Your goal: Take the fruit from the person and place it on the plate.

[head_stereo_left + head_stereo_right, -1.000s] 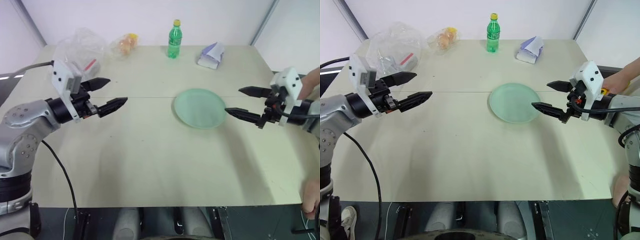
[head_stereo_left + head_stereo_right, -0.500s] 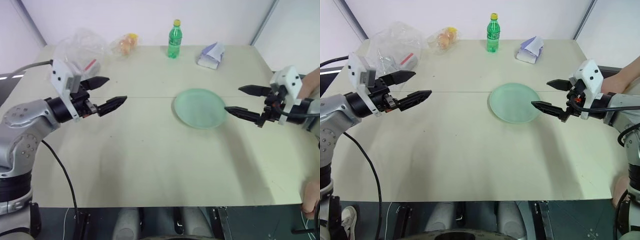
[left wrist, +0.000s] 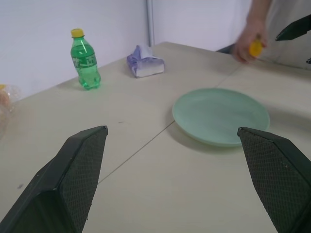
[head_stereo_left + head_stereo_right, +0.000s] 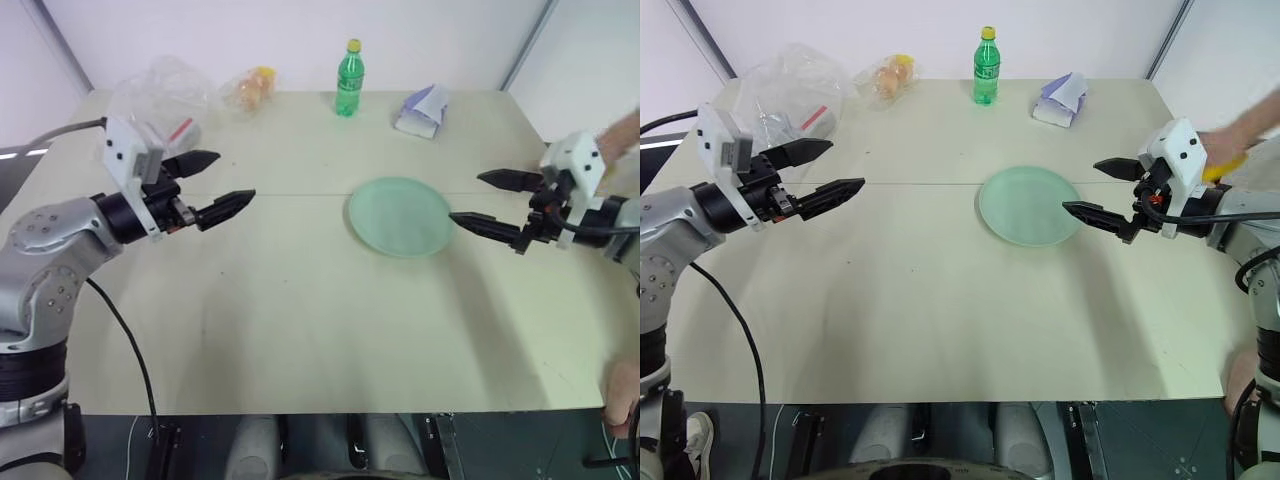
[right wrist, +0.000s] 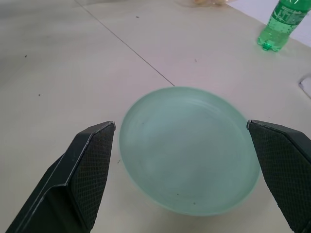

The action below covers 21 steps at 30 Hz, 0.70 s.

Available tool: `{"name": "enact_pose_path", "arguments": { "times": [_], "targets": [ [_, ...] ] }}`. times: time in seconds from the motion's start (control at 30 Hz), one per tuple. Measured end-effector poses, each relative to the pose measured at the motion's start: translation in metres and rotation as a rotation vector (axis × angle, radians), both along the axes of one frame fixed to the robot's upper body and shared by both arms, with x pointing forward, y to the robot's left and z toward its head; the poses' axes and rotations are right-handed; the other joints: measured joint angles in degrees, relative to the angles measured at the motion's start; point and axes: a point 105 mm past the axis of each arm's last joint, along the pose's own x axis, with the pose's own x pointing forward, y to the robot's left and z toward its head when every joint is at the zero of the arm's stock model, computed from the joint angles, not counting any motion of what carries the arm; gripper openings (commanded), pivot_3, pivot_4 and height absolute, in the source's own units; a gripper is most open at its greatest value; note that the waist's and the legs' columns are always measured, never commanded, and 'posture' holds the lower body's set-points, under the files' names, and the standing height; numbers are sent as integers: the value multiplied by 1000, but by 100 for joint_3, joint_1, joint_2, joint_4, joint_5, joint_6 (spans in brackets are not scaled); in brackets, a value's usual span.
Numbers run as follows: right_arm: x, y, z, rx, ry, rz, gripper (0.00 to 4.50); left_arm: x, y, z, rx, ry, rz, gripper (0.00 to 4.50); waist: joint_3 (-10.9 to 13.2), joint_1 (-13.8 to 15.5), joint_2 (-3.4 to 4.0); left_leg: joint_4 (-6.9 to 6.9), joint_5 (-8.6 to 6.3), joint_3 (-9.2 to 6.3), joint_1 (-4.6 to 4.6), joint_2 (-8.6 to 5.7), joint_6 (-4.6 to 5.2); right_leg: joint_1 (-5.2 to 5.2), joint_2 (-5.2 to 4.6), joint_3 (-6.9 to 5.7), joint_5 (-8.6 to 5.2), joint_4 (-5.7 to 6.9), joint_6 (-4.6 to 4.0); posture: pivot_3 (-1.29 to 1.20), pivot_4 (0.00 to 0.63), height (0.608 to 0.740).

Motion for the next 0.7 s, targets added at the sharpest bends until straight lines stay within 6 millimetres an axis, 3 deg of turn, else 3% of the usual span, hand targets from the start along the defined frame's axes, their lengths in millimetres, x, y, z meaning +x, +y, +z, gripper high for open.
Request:
{"name": "enact_pose_path", "arguments": {
  "times": [0.37,0.5,0.63,0.7],
  "targets": [
    [0,0,0,1,1,1,4436,1,1,-2,1,4,6,4500,0,0,0,0,0,0,0,0,0,0,0,0,0,0,0,0,150,731],
    [2,3,10,12,-30,5,4436,2,0,-1,-13,0,7,4500,0,-2,0,0,0,0,0,0,0,0,0,0,0,1,0,0,150,731],
    [4,7,14,17,-46,13,4436,10,-6,10,-116,-24,13,4500,-1,16,-1,4,0,-2,0,-1,0,5,-1,-1,0,0,1,0,150,731],
    [5,12,11,26,-42,24,4436,16,-9,21,-260,-25,13,4500,-1,22,-5,12,0,-6,-1,-1,0,8,-1,-2,1,3,2,0,150,731]
  ]
}}
